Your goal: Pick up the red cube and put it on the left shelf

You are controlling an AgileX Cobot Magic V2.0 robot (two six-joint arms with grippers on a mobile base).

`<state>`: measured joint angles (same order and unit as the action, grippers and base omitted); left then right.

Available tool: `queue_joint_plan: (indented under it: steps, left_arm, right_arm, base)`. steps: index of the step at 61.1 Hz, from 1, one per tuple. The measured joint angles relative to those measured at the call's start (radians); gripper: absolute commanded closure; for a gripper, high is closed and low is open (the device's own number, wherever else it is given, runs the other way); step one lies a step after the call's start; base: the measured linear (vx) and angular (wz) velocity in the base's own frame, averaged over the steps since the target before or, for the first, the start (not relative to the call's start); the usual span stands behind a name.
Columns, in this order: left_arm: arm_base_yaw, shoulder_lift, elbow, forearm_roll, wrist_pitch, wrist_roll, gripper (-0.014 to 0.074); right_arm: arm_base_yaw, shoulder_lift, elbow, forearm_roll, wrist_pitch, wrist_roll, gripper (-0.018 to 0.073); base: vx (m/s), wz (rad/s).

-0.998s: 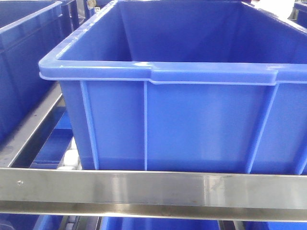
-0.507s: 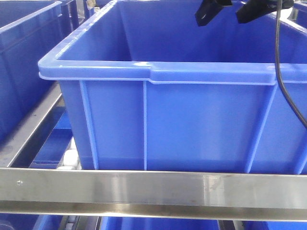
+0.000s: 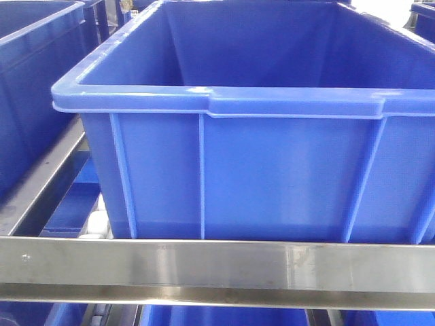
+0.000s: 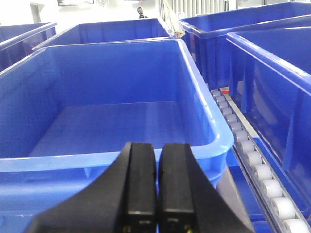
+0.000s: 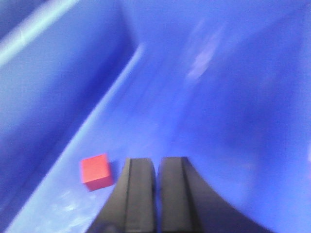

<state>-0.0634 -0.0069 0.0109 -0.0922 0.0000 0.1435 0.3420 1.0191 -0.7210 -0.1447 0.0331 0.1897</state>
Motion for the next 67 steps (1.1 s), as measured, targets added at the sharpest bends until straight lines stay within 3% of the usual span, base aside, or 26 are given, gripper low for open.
queue_joint_plan:
  steps: [25,39,67]
  left_arm:
    - [0.0,0.0,0.0,0.0,0.0,0.0,0.0491]
    - [0.0,0.0,0.0,0.0,0.0,0.0,0.0491]
    - [0.0,0.0,0.0,0.0,0.0,0.0,0.0491]
  right_arm:
    - [-0.289,-0.614,0.355,-0.002,-0.018,0.0,0.0503]
    - [-0.306,-0.763,0.4,-0.003,-0.016,0.0,0.0503]
    - [-0.306,-0.77,0.402,-0.004,-0.016,0.0,0.0503]
  base:
    - [0.0,0.0]
    - [0.0,0.0]
    - [0.0,0.0]
